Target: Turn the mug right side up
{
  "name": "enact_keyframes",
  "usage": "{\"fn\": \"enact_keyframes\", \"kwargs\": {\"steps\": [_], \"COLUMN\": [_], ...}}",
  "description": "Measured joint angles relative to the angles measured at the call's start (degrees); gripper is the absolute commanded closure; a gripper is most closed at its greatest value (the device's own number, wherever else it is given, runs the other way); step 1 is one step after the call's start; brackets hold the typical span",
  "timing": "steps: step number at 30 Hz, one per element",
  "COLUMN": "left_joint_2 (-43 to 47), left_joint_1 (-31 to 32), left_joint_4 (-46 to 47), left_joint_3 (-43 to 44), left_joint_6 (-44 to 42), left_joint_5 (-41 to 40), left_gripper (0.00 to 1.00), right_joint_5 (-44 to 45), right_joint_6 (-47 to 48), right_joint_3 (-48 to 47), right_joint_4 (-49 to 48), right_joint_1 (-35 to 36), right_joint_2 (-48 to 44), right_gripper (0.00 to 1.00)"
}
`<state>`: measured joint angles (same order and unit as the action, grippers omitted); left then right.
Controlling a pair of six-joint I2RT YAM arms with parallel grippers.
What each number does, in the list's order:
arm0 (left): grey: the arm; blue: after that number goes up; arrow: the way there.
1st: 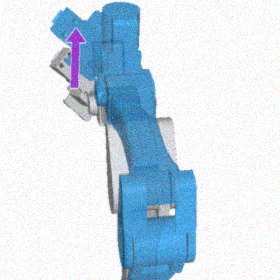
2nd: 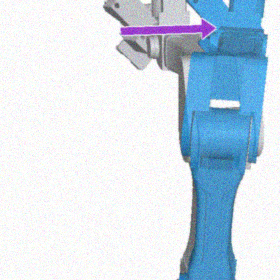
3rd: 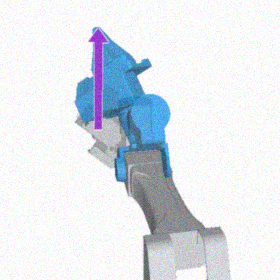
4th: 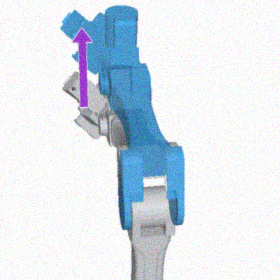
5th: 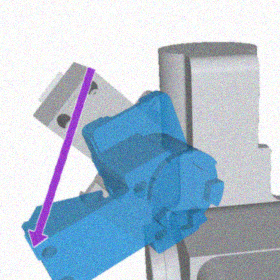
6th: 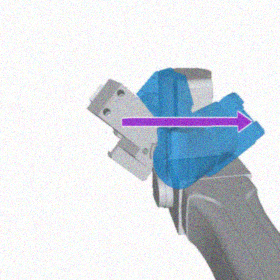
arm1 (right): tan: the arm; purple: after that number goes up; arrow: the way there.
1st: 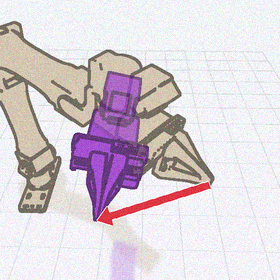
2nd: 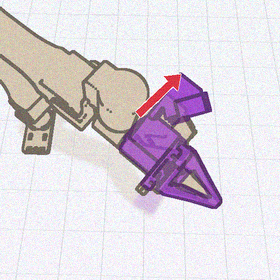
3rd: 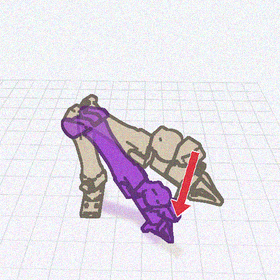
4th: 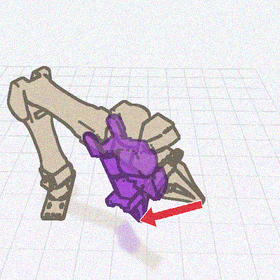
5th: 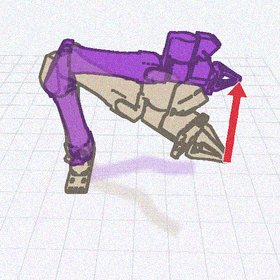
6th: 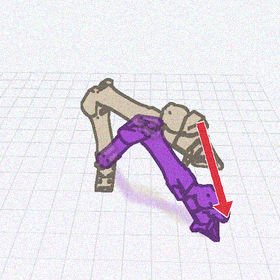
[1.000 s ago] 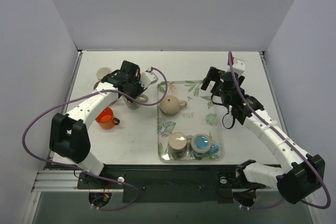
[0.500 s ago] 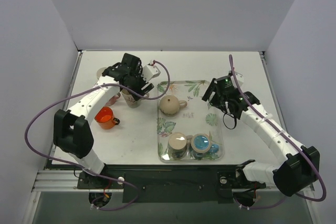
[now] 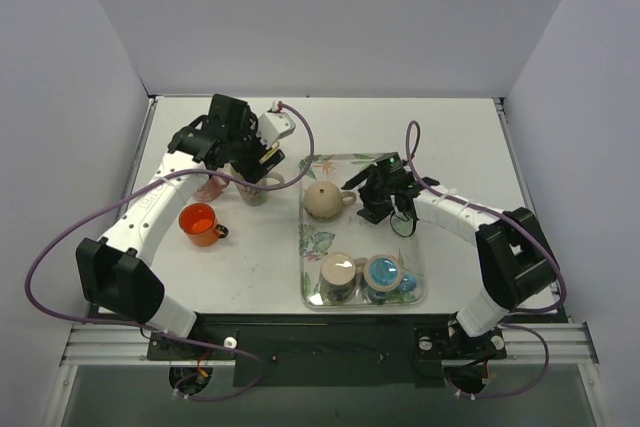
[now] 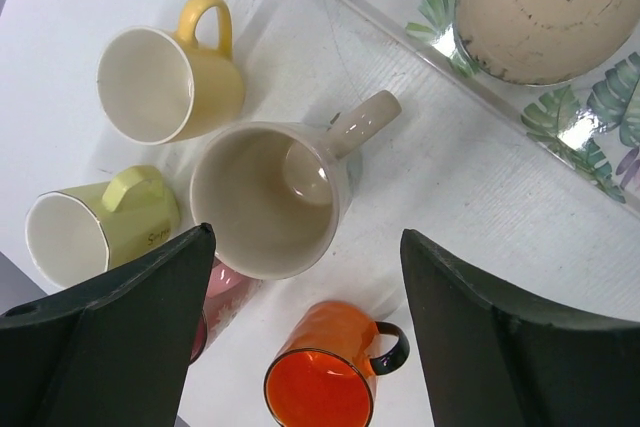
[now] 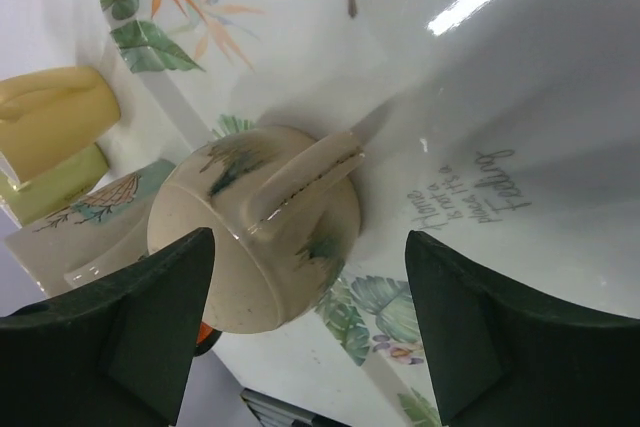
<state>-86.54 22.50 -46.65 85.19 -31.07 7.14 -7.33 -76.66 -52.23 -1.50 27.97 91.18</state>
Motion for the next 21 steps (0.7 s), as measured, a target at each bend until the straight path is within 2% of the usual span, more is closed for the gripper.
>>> {"fn": "enact_keyframes", "kwargs": {"steps": [2,7,13,15,16,17,18,21], "left_joint_2": [0.0,0.0,0.0,0.0,0.0,0.0,0.0,0.0], "left_joint_1": [-0.3,-0.6,-0.6,-0.6,-0.6,-0.6,-0.6,-0.6], "left_joint_4": [0.0,-0.5,-0.5,-0.5,-0.5,-0.5,-0.5,-0.6], "left_joint_3": [-0.3,-1.3,-1.3,-1.4,-1.5,-1.6,-1.8,-1.9], "left_joint_6": [-0.3,-0.9,-1.2,-1.2,-1.3,-1.3,-1.3,-1.4], "left_joint_5": [0.0,0.0,0.0,0.0,0.0,0.0,0.0,0.0], "left_gripper": [0.15,0.15,0.15,0.15,0.15,0.15,0.15,0.15], "right_joint_5": [-0.2,-0.2,-0.5,-0.6,-0.6,-0.7,-0.7,-1.1], "right_joint_6": [-1.5,-5.5,-8.3,-8.8,-8.8,-9.4,-9.6,-8.7], "right_joint_3": [0.0,0.0,-0.5,-0.7,-0.8,-1.1,-1.4,-1.8], "right_joint_4": [-0.8,-4.2,-7.0,-7.5,-7.8,-8.4,-9.0,-9.2], "right_joint_1": [0.6,0.5,0.2,0.2,0.2,0.2,0.1,0.0], "right_joint_2": [0.3,2.1,7.2,7.6,7.7,7.9,8.1,8.1], "right_gripper": [0.31,0.53,0.60,0.72,0.84,0.89,1.00,1.00]}}
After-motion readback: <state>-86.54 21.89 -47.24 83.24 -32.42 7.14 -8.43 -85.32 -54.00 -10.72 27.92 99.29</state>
